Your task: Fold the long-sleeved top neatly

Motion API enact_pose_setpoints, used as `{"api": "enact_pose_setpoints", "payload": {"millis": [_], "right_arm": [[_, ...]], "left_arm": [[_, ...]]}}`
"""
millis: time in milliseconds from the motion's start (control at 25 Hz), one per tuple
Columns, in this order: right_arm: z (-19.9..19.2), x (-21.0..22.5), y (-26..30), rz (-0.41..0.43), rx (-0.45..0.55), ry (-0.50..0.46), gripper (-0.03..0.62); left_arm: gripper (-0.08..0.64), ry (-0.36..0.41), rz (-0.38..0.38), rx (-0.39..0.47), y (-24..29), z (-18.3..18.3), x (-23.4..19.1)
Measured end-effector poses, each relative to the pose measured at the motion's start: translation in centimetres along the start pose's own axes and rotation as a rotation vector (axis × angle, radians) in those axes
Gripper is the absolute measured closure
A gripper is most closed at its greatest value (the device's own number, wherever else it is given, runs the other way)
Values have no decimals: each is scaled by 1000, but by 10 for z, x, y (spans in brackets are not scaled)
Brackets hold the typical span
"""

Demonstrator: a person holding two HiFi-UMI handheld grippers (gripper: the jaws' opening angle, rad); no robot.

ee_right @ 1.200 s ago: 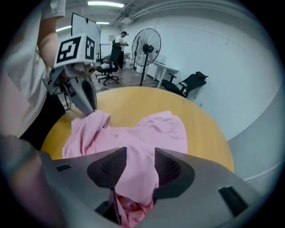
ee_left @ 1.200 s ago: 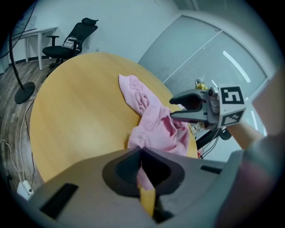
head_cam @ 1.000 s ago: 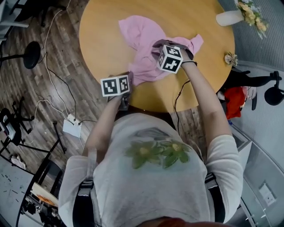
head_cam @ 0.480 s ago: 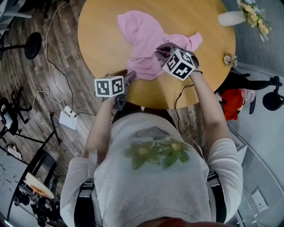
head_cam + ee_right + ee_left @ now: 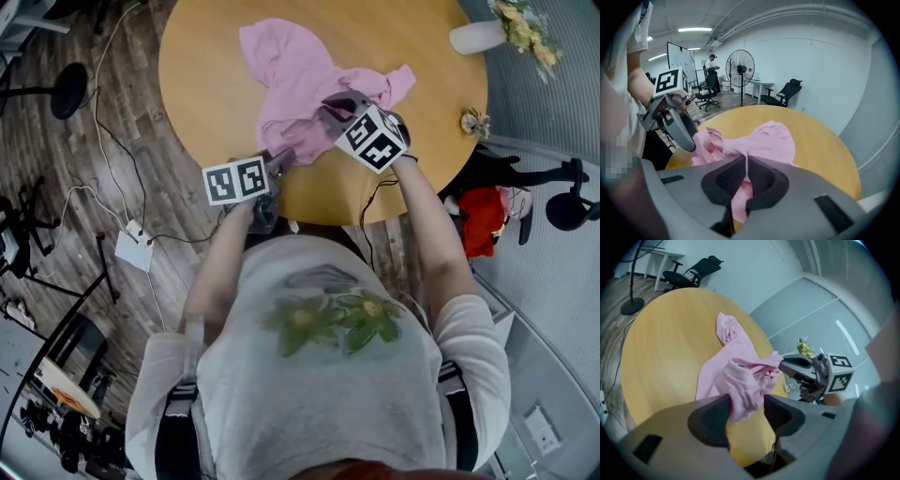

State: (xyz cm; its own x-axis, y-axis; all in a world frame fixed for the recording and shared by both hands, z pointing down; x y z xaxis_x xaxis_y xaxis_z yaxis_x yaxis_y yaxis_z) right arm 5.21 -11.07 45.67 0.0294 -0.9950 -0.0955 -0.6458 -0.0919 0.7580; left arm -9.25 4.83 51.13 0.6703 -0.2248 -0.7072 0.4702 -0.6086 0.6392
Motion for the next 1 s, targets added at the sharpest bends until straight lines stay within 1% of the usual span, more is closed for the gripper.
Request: {"api": "enact_pose_setpoints", "payload": {"millis": [80, 160, 200, 240, 280, 320, 400, 480, 600, 720, 840, 920, 1000], "right_arm": [[1, -4, -4, 0, 8, -8, 563], [1, -6, -8, -8, 18, -16, 563], [0, -6, -10, -20, 24, -18, 563], [-1, -6, -14, -38, 31, -19, 565], [-2, -4, -19, -58, 39, -15, 565], [-4, -3, -24, -79, 48, -7, 566], [-6, 1, -38, -122, 64, 8, 566], [-8, 5, -52, -164, 77, 12, 566], [-9, 8, -71, -233, 103, 17, 566], [-7, 13, -91, -329, 135, 16, 568], [5, 21, -113, -438, 183, 14, 568], [19, 28, -129, -505, 225, 9, 568], [36, 38, -149, -568, 267, 1, 568]], "left_arm": [[353, -72, 56, 15, 6, -9, -5], [366, -119, 93, -10, 12, -17, -12], [382, -122, 97, -36, 13, -20, -14], [399, -107, 101, -57, 12, -22, -16], [456, -78, 114, -65, 8, -23, -17], [524, -40, 132, -62, 3, -23, -18], [532, 40, 167, -39, -7, -18, -22], [532, 127, 184, 3, -16, -5, -22], [532, 301, 218, 86, -29, 27, -10], [532, 477, 262, 179, -42, 66, 16], [532, 631, 280, 278, -58, 107, 49], [532, 719, 279, 343, -70, 135, 72], [532, 787, 266, 410, -84, 162, 98]]}}
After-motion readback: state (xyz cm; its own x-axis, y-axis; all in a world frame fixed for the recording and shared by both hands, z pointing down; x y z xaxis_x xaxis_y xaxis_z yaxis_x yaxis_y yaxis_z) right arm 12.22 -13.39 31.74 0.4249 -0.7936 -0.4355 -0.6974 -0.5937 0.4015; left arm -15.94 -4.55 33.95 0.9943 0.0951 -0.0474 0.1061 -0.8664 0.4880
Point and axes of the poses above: the fingertips, and each gripper's own axes: y forward along the fingers, x to its right, z out of its top, the point moved 10 cm from there along -y, backward along the fingers, and after that the axes turned 2 degrees about x, right-handed, at the moved point
